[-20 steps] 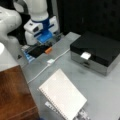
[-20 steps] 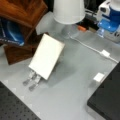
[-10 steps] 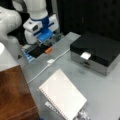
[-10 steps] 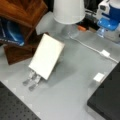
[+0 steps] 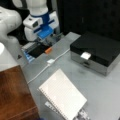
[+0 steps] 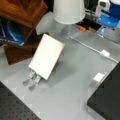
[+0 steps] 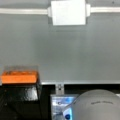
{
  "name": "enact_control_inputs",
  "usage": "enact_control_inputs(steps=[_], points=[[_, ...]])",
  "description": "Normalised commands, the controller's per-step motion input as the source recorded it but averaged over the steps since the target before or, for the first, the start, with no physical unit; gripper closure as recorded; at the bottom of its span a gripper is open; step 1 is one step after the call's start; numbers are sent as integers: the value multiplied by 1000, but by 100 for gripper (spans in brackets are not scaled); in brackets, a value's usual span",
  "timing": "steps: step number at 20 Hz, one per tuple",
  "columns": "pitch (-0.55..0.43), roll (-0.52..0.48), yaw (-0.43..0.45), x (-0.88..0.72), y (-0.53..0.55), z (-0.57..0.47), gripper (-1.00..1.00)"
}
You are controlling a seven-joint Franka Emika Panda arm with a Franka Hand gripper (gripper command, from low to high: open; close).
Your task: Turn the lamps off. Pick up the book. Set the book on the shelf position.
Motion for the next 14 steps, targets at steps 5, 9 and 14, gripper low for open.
enact_control_inputs(steps=[5,9,14], points=[[348,-100,53,662,-161,412,-100],[374,-96,127,880,-225,409,-100],[318,-75,165,885,-298,327,-100]])
